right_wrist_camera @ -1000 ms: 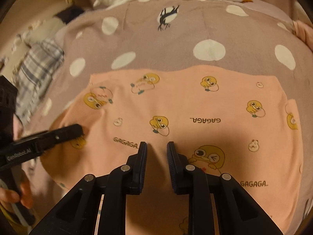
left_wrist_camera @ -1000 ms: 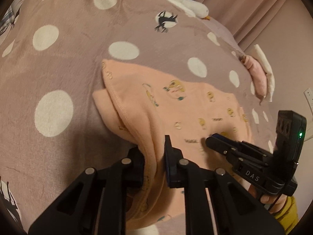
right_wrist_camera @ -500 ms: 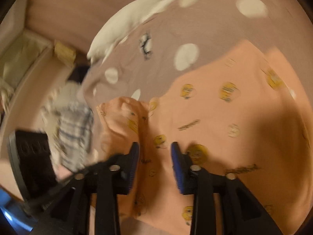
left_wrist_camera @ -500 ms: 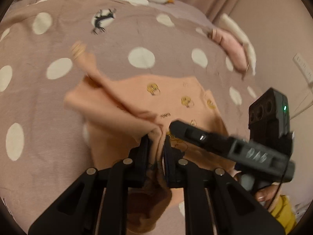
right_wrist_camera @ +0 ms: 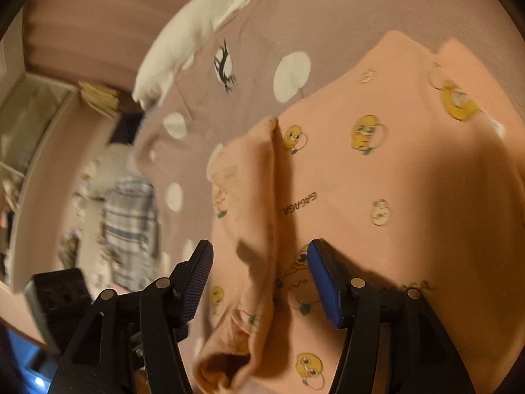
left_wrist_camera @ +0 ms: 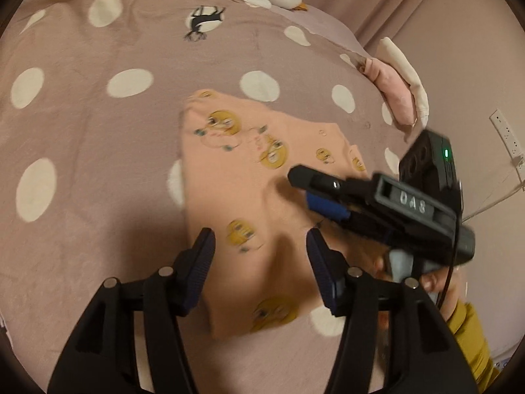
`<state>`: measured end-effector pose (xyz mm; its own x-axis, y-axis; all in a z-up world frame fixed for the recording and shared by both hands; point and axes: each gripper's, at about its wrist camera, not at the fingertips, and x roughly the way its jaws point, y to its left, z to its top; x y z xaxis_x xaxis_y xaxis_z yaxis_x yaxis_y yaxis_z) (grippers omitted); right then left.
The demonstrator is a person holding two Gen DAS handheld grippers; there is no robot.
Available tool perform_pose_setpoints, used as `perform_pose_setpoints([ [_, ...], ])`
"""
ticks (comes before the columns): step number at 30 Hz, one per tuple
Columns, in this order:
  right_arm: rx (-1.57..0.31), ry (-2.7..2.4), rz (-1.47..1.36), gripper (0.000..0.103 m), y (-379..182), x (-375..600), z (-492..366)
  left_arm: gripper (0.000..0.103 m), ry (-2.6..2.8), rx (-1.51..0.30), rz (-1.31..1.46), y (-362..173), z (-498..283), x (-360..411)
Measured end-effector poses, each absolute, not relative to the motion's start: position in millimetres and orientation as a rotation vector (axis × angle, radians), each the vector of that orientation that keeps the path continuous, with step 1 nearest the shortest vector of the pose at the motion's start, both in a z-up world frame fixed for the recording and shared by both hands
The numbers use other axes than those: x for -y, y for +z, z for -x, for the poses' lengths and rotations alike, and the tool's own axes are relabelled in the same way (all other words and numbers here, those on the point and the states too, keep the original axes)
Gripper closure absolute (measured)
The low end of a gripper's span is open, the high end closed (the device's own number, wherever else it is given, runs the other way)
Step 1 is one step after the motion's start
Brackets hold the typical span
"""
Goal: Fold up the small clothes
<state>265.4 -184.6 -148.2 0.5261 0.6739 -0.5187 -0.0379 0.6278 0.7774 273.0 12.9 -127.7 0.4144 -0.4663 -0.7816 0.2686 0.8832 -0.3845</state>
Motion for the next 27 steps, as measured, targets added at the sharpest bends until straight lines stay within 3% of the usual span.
perform_pose_setpoints([
  [8, -0.971, 0.445, -0.588, 0.047, -144.6, 147.9, -288.1, 0.046, -0.409, -1.096, 0.249, -148.1, -267.2, -45.1],
  [10, -0.963, 0.436, -0.485, 0.074, -141.7, 135.8, -287.4, 0.046, -0.397, -1.104, 0.274, -150.7, -268.1, -51.9],
  [14, -0.924, 0.423, -0.368, 0.093, -134.8, 124.7, -282.3, 0.046, -0.389, -1.108, 0.292, -151.2, -266.7, -58.7],
  [22, -0.746, 0.334, -0.274, 0.094, -68.8, 170.1, -262.9, 0.046, -0.414, -1.103, 0.286, -144.8, -265.6, -49.3],
  [27, -0.782, 0.202, -0.240, 0.094, -82.3, 212.1, -254.7, 0.046, -0.440, -1.126, 0.285, -149.3, -270.4, -31.3],
])
